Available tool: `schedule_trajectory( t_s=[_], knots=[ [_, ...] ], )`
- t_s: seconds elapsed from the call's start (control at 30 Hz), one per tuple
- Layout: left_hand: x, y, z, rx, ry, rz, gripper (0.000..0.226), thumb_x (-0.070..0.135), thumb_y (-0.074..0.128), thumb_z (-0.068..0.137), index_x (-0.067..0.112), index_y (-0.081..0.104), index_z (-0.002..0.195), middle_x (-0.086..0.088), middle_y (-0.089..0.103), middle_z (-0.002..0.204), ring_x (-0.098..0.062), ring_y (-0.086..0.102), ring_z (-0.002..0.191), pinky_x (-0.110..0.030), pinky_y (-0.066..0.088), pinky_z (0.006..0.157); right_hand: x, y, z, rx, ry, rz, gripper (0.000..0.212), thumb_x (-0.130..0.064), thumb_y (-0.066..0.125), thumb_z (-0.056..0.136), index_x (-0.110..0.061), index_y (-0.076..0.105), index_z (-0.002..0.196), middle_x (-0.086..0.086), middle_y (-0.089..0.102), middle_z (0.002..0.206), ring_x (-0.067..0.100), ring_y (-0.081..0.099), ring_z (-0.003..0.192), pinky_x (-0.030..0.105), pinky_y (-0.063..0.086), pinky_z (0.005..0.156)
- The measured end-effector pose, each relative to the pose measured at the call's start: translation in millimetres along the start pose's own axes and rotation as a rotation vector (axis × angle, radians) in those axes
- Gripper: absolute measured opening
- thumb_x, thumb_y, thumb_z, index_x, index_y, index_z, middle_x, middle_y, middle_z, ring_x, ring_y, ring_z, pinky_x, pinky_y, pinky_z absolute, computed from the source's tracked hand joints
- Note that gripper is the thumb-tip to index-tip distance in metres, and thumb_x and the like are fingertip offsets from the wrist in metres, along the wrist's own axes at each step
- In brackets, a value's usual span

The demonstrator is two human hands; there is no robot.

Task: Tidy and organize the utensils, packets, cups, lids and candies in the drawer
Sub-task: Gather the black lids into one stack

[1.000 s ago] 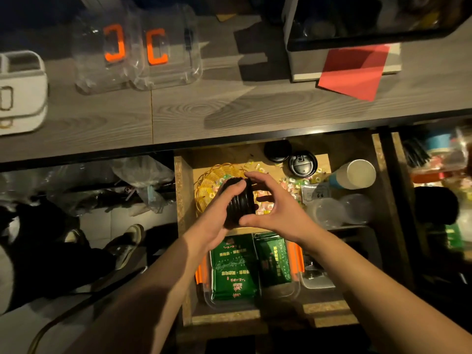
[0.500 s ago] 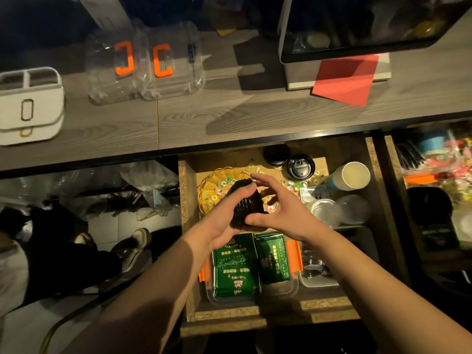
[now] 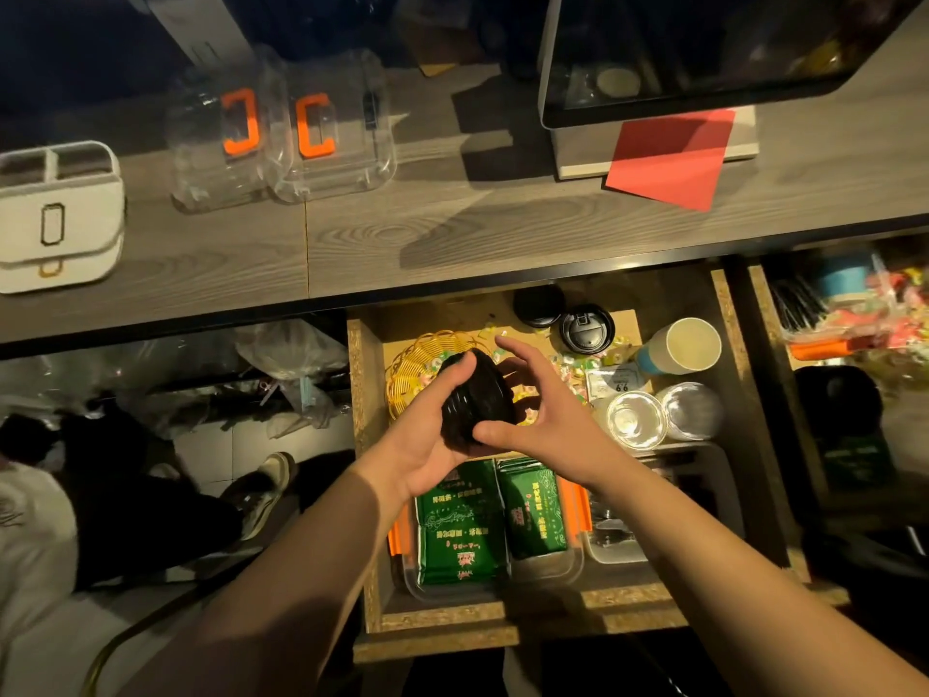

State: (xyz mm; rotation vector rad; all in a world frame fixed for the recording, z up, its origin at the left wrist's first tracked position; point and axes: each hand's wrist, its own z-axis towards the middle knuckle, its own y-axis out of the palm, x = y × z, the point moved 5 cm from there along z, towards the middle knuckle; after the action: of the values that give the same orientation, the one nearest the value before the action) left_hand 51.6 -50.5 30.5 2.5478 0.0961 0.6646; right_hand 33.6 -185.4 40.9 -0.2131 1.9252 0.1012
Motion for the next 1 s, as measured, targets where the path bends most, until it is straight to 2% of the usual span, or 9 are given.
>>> schedule_trajectory(
  t_s=[0.1, 0.3, 0.4, 0.53, 0.67, 0.73, 0.8, 0.9, 1.0],
  knots=[
    [1, 2, 1, -0.005, -0.009, 0.020, 0.058, 0.051, 0.062, 0.077, 0.018, 0.062, 0.125, -0.012, 0.075, 0.106, -0.027, 0.072, 0.101, -0.043, 0.059, 0.083, 2, 2, 0, 0.017, 0.005, -0.014, 0.091, -0.052, 0.081, 0.064, -0.042, 0.037, 0.143, -0.009, 0.048, 0.134, 0.007, 0.051, 0.123, 0.014, 0.048, 0.092],
    [1, 6, 2, -0.022, -0.013, -0.034, 0.058, 0.052, 0.060, 0.079, 0.019, 0.062, 0.126, -0.014, 0.071, 0.109, -0.028, 0.070, 0.099, -0.041, 0.059, 0.077, 4, 6, 3, 0.007, 0.028, -0.035, 0.095, -0.059, 0.076, 0.061, -0.037, 0.039, 0.145, -0.009, 0.043, 0.130, 0.002, 0.044, 0.126, 0.028, 0.043, 0.107],
    [0, 6, 3, -0.031, -0.004, -0.053, 0.058, 0.051, 0.062, 0.082, 0.019, 0.061, 0.130, -0.018, 0.067, 0.117, -0.033, 0.065, 0.107, -0.046, 0.055, 0.087, 7, 7, 6, -0.022, 0.027, 0.019, 0.090, -0.053, 0.079, 0.061, -0.037, 0.042, 0.141, -0.011, 0.046, 0.135, 0.004, 0.047, 0.127, 0.032, 0.047, 0.106],
    [-3, 5, 6, 0.008, 0.005, -0.070, 0.067, 0.048, 0.067, 0.079, 0.015, 0.056, 0.136, -0.018, 0.065, 0.119, -0.032, 0.064, 0.111, -0.042, 0.058, 0.081, 10, 9, 8, -0.056, 0.003, 0.144, 0.098, -0.055, 0.086, 0.057, -0.030, 0.042, 0.140, -0.005, 0.053, 0.135, 0.011, 0.056, 0.123, 0.024, 0.052, 0.095],
    [-4, 6, 9, 0.013, -0.004, -0.081, 0.060, 0.043, 0.063, 0.079, 0.014, 0.058, 0.131, -0.017, 0.067, 0.113, -0.030, 0.065, 0.105, -0.041, 0.059, 0.077, 20, 13, 13, -0.079, 0.032, 0.185, 0.099, -0.065, 0.081, 0.060, -0.029, 0.039, 0.143, -0.001, 0.051, 0.138, 0.012, 0.055, 0.125, 0.028, 0.051, 0.098],
    [-4, 4, 15, 0.041, 0.003, -0.075, 0.059, 0.040, 0.069, 0.076, 0.015, 0.059, 0.128, -0.016, 0.066, 0.111, -0.029, 0.066, 0.101, -0.044, 0.060, 0.075, 24, 5, 19, -0.068, 0.071, 0.121, 0.089, -0.073, 0.066, 0.071, -0.033, 0.036, 0.145, -0.003, 0.049, 0.141, 0.009, 0.051, 0.126, 0.020, 0.047, 0.096],
    [-4, 1, 21, 0.075, 0.016, -0.098, 0.063, 0.039, 0.080, 0.070, 0.014, 0.059, 0.124, -0.016, 0.063, 0.106, -0.029, 0.065, 0.094, -0.047, 0.061, 0.074, 40, -18, 32, 0.071, 0.132, 0.044, 0.076, -0.071, 0.052, 0.083, -0.030, 0.037, 0.145, -0.006, 0.051, 0.134, 0.010, 0.051, 0.121, 0.027, 0.045, 0.099],
    [-3, -4, 33, 0.112, 0.050, -0.137, 0.057, 0.032, 0.079, 0.071, 0.012, 0.056, 0.119, -0.015, 0.056, 0.105, -0.028, 0.061, 0.088, -0.045, 0.063, 0.071, 78, -69, 61, 0.357, 0.245, -0.202, 0.072, -0.062, 0.055, 0.088, -0.016, 0.042, 0.142, -0.003, 0.056, 0.128, 0.015, 0.055, 0.118, 0.040, 0.047, 0.103],
    [-1, -6, 44, 0.141, 0.079, -0.157, 0.046, 0.027, 0.072, 0.070, 0.012, 0.057, 0.111, -0.013, 0.053, 0.100, -0.027, 0.058, 0.088, -0.040, 0.063, 0.068, 116, -109, 86, 0.427, 0.363, -0.643, 0.072, -0.056, 0.062, 0.088, -0.007, 0.044, 0.139, 0.013, 0.051, 0.136, 0.030, 0.049, 0.126, 0.046, 0.044, 0.105]
  ],
)
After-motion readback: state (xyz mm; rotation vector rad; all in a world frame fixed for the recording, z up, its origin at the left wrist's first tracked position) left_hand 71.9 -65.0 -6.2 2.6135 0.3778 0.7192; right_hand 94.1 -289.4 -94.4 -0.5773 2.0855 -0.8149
